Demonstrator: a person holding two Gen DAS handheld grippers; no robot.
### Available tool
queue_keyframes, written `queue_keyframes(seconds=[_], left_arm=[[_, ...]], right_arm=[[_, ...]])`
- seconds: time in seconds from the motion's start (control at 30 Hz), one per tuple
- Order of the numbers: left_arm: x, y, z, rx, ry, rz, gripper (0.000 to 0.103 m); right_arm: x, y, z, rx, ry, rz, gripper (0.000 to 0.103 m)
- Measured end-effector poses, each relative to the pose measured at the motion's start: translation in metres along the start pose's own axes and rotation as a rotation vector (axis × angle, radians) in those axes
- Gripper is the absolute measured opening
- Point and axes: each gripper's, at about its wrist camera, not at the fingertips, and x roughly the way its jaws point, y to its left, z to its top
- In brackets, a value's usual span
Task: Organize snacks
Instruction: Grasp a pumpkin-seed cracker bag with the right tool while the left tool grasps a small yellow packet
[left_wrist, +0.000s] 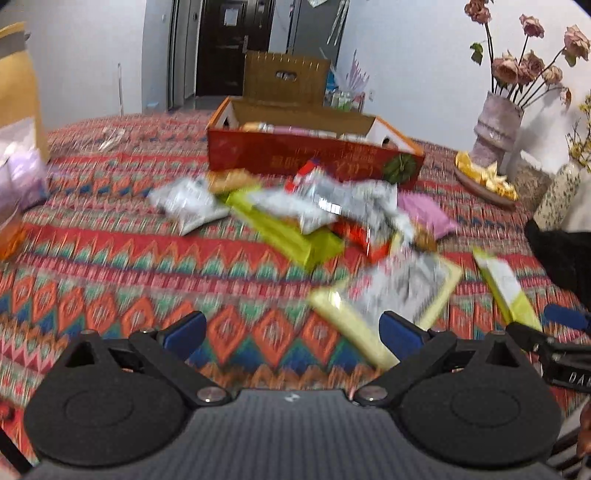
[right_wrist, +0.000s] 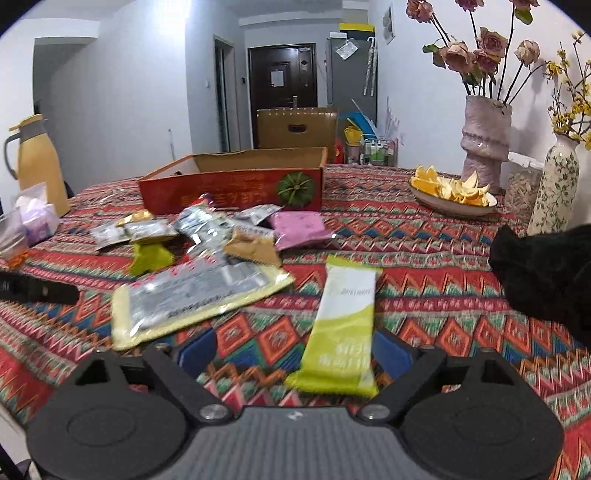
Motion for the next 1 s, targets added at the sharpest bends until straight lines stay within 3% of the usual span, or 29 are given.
queue_keyframes(seconds=[0.07,0.17,0.3,0.4,0.53,0.63,0.7,0.77,0.83,0.97,1.0], left_arm=[[0.012,-0.002,0.017,-0.012,-0.024,-0.001,0.101],[0.036,-0.004,0.041,-0.051,-0.037,0.011,0.090],[0.075,-0.003,0.068,-0.089,-0.022,0.018,0.078],[0.103,-0.002,0.080,-0.117,-0.001,0.029,0.078],[0.129,-0.003,0.082,-0.072,0.013,0.108,0.077],[0.129,0.005,0.079,-0.070,0.008,0.090,0.077],[0.127,0.010,0.076,-0.061,0.016,0.079,0.061],[0.124,0.012,0.074,-0.017,0.014,0.088,0.046],[0.117,0.015,0.071,-0.008,0.008,0.083,0.042],[0.091,0.019,0.066,0.006,-0.040,0.073,0.011],[0.085,0.021,0.064,0.003,-0.050,0.062,0.011]], right_arm=[[0.009,-0.002,0.011,-0.001,-0.012,0.022,0.082],[0.029,-0.001,0.029,0.001,-0.024,0.075,0.081],[0.063,0.003,0.054,0.021,-0.008,0.150,0.070],[0.091,0.010,0.071,0.047,0.015,0.212,0.068],[0.130,0.015,0.082,0.073,0.061,0.203,0.059],[0.150,0.017,0.083,0.085,0.096,0.201,0.058],[0.154,0.019,0.082,0.069,0.092,0.198,0.056],[0.155,0.022,0.082,0.043,0.090,0.184,0.048],[0.153,0.025,0.081,0.002,0.091,0.166,0.042],[0.139,0.030,0.076,-0.024,0.083,0.183,0.040],[0.133,0.032,0.075,-0.032,0.072,0.176,0.040]])
